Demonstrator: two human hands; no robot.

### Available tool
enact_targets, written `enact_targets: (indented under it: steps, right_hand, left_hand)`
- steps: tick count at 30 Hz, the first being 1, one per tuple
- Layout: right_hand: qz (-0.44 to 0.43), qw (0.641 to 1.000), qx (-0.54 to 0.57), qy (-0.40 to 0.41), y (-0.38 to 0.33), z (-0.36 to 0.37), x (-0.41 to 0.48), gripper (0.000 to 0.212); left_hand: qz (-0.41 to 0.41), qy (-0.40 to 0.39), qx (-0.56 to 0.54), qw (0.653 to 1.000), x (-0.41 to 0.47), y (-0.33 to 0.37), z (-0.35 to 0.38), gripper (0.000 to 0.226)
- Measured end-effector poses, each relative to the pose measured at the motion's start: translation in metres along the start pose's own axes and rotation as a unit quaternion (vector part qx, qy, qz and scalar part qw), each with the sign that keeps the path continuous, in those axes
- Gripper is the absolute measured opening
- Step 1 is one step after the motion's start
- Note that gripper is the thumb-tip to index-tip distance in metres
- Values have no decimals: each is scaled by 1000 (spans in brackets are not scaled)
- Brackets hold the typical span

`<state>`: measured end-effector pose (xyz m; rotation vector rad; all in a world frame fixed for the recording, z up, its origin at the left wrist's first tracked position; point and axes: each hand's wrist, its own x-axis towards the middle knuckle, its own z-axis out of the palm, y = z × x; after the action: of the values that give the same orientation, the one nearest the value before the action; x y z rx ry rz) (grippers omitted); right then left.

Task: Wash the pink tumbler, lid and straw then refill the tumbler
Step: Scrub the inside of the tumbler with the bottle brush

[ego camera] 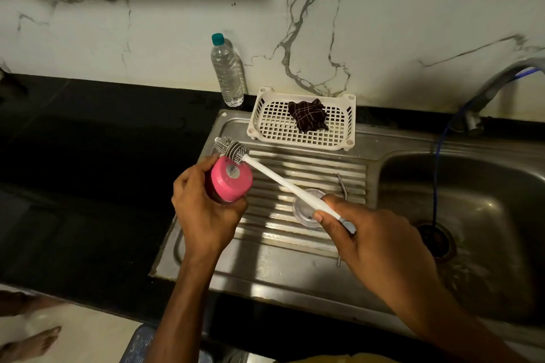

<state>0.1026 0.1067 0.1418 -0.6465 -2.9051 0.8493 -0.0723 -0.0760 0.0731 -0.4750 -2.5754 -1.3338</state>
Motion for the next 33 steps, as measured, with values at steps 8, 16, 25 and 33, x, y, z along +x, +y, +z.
enact_targets:
  steps: [8,16,25,33]
  right_hand:
    - [17,999,32,-10,11,0,-17,65]
    - [28,996,81,-13,12,13,-16,63]
    - [45,996,74,-24,30,14,-23,49]
    - [-7,990,142,7,13,17,-6,42]
  left_hand:
    - [31,1,-20,999,2,-8,-2,86]
    - [66,23,-32,997,2,3,0,82]
    - [-3,75,-116,990,12,-7,-2,85]
    - [-35,41,-212,976,9,0,2,86]
